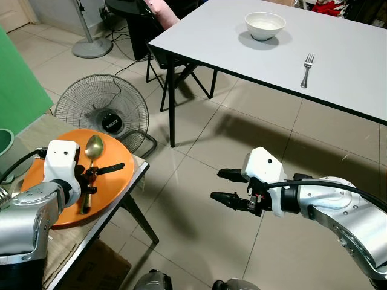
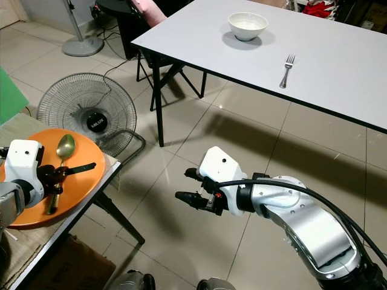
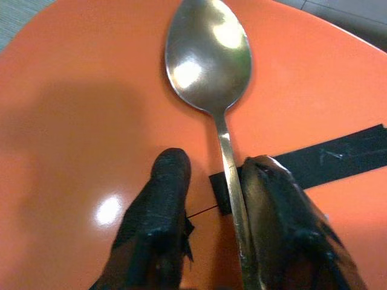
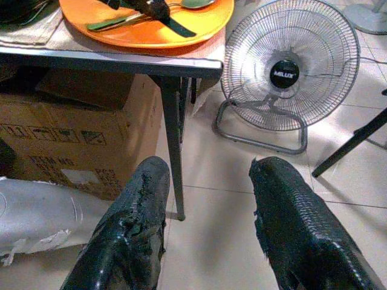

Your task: Setting the table

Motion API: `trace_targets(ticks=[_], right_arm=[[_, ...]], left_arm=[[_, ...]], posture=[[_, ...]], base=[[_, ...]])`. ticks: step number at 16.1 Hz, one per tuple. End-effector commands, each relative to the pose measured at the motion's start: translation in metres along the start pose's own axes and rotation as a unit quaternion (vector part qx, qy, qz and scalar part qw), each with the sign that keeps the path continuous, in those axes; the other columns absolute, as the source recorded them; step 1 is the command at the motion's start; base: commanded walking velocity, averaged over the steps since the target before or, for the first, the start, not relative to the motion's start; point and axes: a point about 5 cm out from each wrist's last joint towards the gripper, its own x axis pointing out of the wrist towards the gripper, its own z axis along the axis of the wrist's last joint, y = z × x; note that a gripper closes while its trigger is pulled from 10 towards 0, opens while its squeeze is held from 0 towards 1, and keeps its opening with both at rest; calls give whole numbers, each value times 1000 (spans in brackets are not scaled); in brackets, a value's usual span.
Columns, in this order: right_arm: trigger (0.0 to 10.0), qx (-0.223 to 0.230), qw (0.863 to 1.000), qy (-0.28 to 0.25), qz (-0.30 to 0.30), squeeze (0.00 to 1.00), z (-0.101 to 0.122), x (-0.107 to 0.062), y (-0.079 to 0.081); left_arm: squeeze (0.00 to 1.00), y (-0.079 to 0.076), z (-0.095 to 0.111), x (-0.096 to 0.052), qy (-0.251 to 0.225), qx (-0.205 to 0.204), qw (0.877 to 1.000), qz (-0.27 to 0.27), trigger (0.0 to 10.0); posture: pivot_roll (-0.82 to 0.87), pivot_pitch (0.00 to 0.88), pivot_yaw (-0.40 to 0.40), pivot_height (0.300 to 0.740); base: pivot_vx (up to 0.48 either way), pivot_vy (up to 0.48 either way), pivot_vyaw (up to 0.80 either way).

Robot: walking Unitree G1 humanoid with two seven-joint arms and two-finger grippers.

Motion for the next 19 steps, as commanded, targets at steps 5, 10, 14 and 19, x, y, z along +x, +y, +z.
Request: trace_targets(ticks=[5,10,14,19], right_arm=[[10000,-14,1000,-2,1,0,3,2,0],[10000,-13,1000,-8,-20,0,3,6,-5],[10000,-14,999,-14,-39,0,2,7,-8],[10000,63,984,-68,-150,0,4,2,-19]], left_arm=[[0,2,-15,2,35,-5,999,0,0],[0,1,-6,3,2,9,1000,-5,0],[0,-4,0,0,-28,5,999,-13,0],[0,-30,28,-23,-133,-11,989,-66,0]], posture=[[-29,96,9,740],[-29,76,10,740],[-33,68,14,740],[-37,54,10,740]], base=[[0,0,0],[0,0,0],[0,0,0],[0,0,0]])
